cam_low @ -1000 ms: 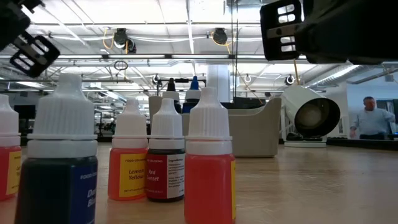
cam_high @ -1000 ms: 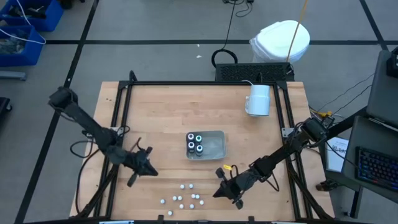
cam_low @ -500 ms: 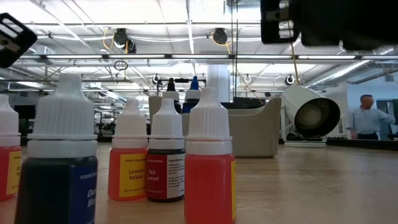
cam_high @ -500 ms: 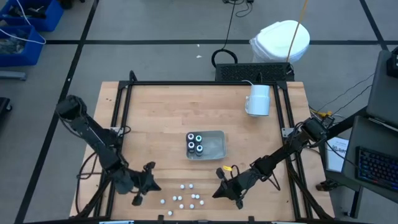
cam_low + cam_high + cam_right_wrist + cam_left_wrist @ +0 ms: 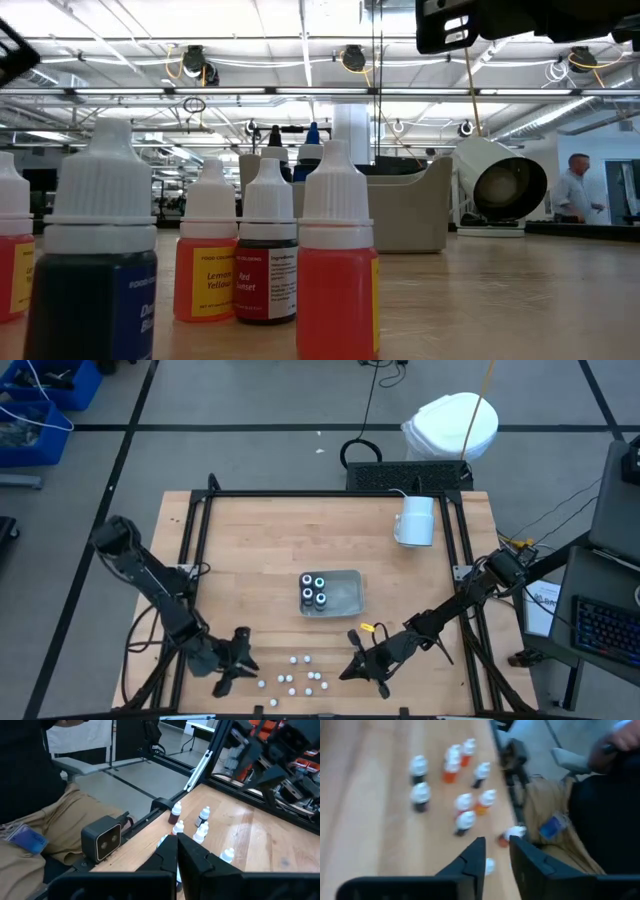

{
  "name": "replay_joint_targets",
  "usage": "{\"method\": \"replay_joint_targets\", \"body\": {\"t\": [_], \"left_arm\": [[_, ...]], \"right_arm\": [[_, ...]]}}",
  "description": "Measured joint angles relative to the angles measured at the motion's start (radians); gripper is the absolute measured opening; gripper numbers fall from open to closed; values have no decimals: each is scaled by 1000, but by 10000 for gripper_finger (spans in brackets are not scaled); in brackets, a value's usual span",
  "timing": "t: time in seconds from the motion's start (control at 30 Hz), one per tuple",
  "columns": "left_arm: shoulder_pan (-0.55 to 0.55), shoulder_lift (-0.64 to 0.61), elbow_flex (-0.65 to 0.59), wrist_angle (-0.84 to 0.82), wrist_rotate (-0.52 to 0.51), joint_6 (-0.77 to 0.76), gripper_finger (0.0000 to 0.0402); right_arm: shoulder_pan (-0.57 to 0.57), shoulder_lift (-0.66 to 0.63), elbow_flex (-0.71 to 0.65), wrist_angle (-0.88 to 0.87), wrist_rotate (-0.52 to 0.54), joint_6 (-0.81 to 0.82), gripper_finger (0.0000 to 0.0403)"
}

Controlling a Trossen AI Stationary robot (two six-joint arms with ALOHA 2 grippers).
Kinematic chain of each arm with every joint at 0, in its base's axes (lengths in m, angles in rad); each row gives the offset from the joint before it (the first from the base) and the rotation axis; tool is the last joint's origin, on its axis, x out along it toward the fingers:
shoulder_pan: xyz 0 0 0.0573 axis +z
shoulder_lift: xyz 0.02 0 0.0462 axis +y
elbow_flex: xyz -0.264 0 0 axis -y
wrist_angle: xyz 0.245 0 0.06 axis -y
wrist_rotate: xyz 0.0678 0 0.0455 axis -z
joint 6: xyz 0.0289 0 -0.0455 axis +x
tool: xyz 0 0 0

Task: Pick & Place food coloring
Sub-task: Put the small black food coloring into the gray bin

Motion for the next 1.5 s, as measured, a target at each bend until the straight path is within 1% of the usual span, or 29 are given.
{"method": "replay_joint_targets", "body": {"t": [0.13,0.3,0.37,0.5,0.7,0.87,1.13,1.37,1.5], "left_arm": [[-27,59,60,2,8,111,147],[-41,181,117,-3,7,271,199],[-44,222,138,-2,7,308,215],[-40,269,162,-7,7,328,236],[-32,273,172,-125,-26,278,244],[-32,273,172,-182,-21,212,244],[-32,273,171,-180,-20,157,244],[-35,273,171,-179,-20,154,244],[-35,302,171,-172,-11,154,244]], "right_arm": [[-1,0,0,0,0,0,0],[-1,0,0,-3,0,3,0],[-1,0,0,-3,0,4,0],[-1,0,0,-5,0,19,0],[-1,-1,0,-21,0,34,0],[-1,-1,0,-19,0,34,0],[-1,-1,0,-25,0,34,0],[-1,-1,0,-29,0,34,0],[-1,-1,0,-34,0,35,0]]}}
